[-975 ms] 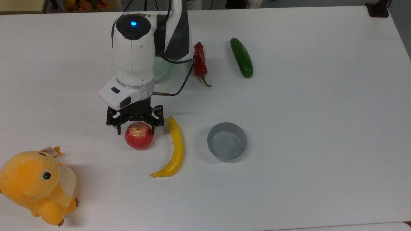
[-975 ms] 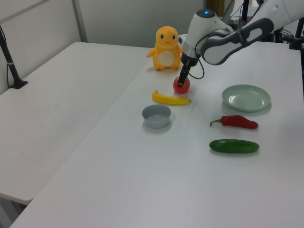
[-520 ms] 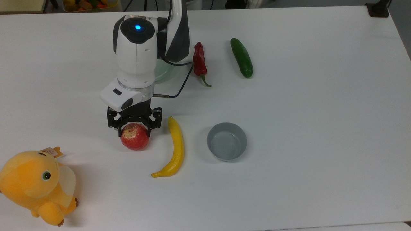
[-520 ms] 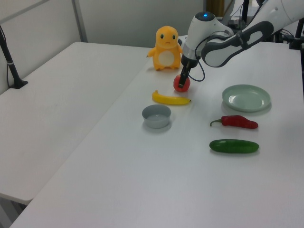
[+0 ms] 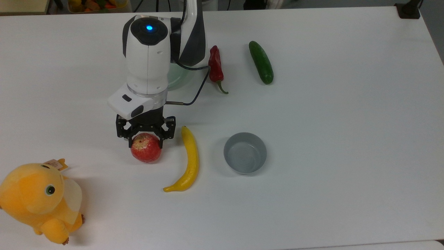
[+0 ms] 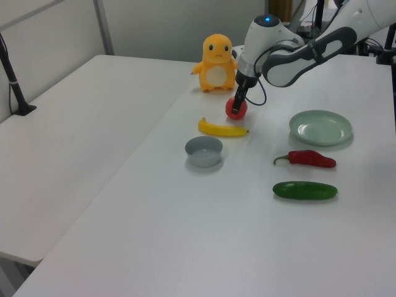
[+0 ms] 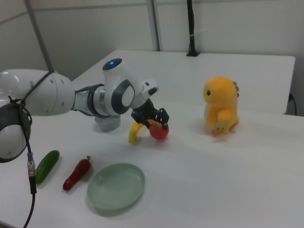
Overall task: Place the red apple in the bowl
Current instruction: 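Lift the red apple up off the table, then carry the apple over the grey bowl and lower it in, then open the gripper and raise it away from the bowl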
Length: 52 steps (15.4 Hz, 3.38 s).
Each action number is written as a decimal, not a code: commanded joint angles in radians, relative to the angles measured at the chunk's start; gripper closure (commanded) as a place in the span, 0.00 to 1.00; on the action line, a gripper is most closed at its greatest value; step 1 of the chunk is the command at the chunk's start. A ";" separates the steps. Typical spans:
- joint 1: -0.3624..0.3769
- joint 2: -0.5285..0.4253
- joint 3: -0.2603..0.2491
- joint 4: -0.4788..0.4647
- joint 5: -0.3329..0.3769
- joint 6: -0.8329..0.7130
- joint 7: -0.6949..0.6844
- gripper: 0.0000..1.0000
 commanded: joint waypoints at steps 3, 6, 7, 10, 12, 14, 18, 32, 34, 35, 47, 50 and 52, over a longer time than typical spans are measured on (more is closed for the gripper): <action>0.012 -0.145 0.037 -0.036 -0.004 -0.102 0.051 0.90; 0.015 -0.217 0.062 -0.033 0.026 -0.197 0.049 0.90; 0.024 -0.241 0.068 -0.033 0.046 -0.227 0.049 0.90; 0.067 -0.287 0.066 -0.005 0.121 -0.346 0.048 0.90; 0.104 -0.287 0.066 0.036 0.140 -0.434 0.051 0.90; 0.148 -0.286 0.066 0.038 0.148 -0.448 0.078 0.90; 0.208 -0.242 0.066 0.036 0.126 -0.408 0.141 0.89; 0.265 -0.051 0.068 0.030 -0.020 -0.025 0.256 0.86; 0.268 -0.039 0.068 0.029 -0.029 0.012 0.271 0.86; 0.271 -0.028 0.068 0.030 -0.033 0.022 0.272 0.86; 0.263 -0.046 0.068 0.023 -0.029 0.049 0.278 0.00; 0.253 -0.149 0.068 -0.013 -0.015 -0.030 0.278 0.00; 0.236 -0.230 0.068 -0.014 -0.009 -0.162 0.281 0.00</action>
